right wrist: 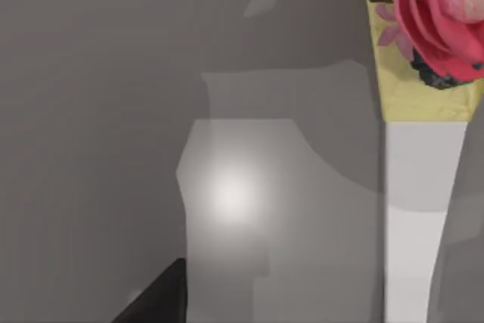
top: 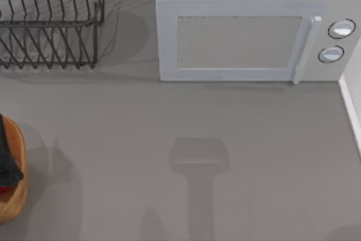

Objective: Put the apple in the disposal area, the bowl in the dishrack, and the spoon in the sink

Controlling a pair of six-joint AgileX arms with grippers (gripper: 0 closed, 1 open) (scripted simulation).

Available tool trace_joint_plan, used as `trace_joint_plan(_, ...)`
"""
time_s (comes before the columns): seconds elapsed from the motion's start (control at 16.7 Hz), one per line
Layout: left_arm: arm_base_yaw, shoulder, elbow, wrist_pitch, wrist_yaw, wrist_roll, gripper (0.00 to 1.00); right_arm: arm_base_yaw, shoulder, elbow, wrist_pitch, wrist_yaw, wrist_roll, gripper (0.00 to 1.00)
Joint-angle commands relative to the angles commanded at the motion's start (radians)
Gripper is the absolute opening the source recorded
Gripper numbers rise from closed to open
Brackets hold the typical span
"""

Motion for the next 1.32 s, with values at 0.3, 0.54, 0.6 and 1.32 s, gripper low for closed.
trace_joint_plan(0.3,0.000,0.000,0.000,0.000,0.000,0.000,1.00,0.000,0.000,0.000,0.000,0.000,0.000,0.32)
trace_joint_plan(0.54,0.000,0.000,0.000,0.000,0.000,0.000,1.00,0.000,0.000,0.000,0.000,0.000,0.000,0.02)
trace_joint_plan(0.6,0.000,0.000,0.000,0.000,0.000,0.000,1.00,0.000,0.000,0.000,0.000,0.000,0.000,0.00)
trace_joint_plan(1.32,0.000,0.000,0.000,0.000,0.000,0.000,1.00,-0.004,-0.094,0.089,-0.150,-0.016,-0.004,0.00)
